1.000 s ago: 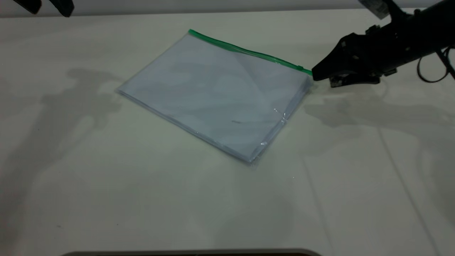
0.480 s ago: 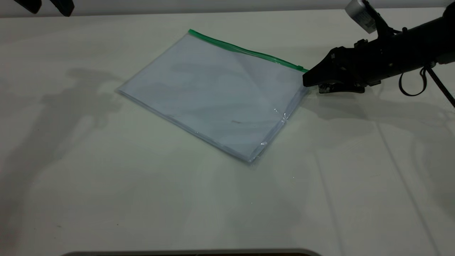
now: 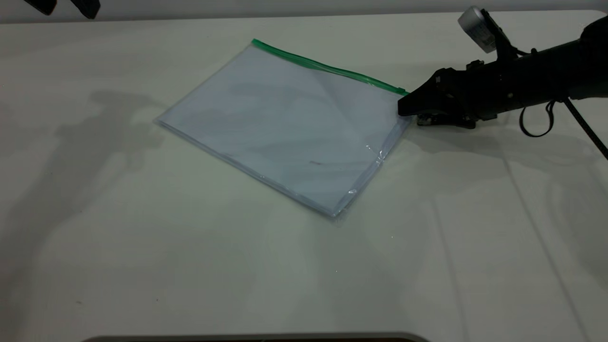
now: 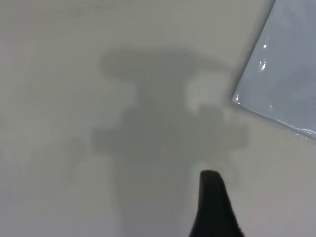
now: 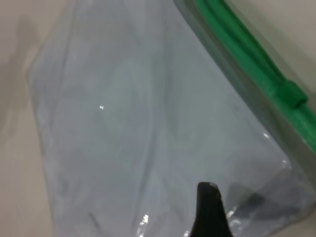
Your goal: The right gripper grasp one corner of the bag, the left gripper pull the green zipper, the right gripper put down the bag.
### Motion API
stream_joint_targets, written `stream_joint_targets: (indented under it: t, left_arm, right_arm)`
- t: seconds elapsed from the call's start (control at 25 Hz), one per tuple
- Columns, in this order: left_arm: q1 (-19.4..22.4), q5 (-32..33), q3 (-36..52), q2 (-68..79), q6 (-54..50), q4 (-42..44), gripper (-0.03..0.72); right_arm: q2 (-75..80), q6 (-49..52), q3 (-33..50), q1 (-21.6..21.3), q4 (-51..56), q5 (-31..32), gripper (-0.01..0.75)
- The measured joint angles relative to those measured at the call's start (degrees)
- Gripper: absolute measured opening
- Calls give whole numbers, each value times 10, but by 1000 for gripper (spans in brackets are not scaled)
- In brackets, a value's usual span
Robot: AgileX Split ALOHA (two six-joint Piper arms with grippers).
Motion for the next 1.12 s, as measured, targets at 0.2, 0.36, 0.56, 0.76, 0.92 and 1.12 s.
stream_joint_targets:
  t: [0.2,0.36,0.56,0.76,0.92,1.12]
  left_arm:
    - [0,-1,0,0,0,0,575]
    - [0,-1,0,0,-1,0,575]
    - [0,-1,0,0,-1,0,575]
    - [0,-2,0,0,6,0,575]
    - [0,-2,0,0,49,0,575]
    - [-2,-18,0,0,127,0,575]
  right_arm:
    - [12,-16,-1,21,34,19,578]
    - [14,-22,-6,43,42,16,549]
    - [17,-24,-14,50,43,16,295]
    - [17,-22,-36,50,37,31,34]
    - [18,16,-73,50,-16,89,34]
    - [18,134,-148,51,-163,151,34]
